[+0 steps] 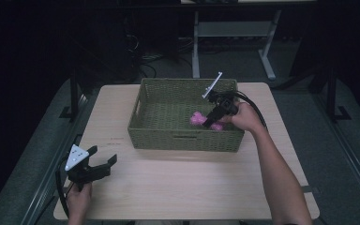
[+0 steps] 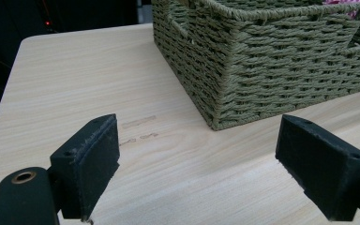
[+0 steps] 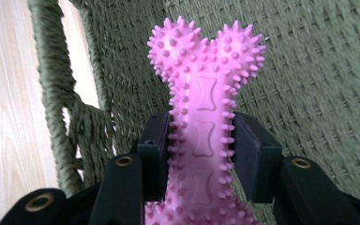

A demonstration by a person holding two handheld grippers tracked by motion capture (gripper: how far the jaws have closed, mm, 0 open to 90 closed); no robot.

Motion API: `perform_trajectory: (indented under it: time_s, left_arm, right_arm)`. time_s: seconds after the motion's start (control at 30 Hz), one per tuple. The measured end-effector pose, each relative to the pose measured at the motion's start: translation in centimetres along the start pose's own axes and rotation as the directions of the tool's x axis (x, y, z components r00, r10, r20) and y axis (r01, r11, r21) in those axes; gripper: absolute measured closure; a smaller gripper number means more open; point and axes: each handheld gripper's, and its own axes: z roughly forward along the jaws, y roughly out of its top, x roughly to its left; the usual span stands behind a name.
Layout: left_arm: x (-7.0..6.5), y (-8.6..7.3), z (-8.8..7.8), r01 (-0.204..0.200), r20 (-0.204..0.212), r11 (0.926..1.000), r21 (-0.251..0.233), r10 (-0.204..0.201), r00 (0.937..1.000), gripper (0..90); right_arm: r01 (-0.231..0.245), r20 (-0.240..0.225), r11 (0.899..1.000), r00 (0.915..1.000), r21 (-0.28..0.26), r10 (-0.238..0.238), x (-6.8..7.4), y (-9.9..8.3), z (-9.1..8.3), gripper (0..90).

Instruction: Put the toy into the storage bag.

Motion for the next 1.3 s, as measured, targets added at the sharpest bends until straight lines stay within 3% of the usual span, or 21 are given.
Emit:
perform_trajectory:
  time_s: [0.4,0.67,1.3]
  left_arm:
    - [-0.1,0.0,0.1,0.0,0.002,1.0,0.001,0.0,1.0,13.3]
    - [-0.1,0.1,0.0,-0.002,-0.001,1.0,-0.001,0.002,1.0,13.3]
    - [-0.3,0.1,0.1,-0.005,0.005,1.0,-0.002,0.005,1.0,13.3]
  right_arm:
    - [0.003,-0.012,1.0,0.9999,-0.005,-0.003,0.3,-0.1,0.1,56.7]
    - [-0.026,-0.01,0.999,0.9996,-0.04,0.026,0.3,-0.2,-0.5,52.8]
    - [-0.046,0.05,0.996,0.9975,-0.073,0.05,1.6,-0.6,-3.1,39.6]
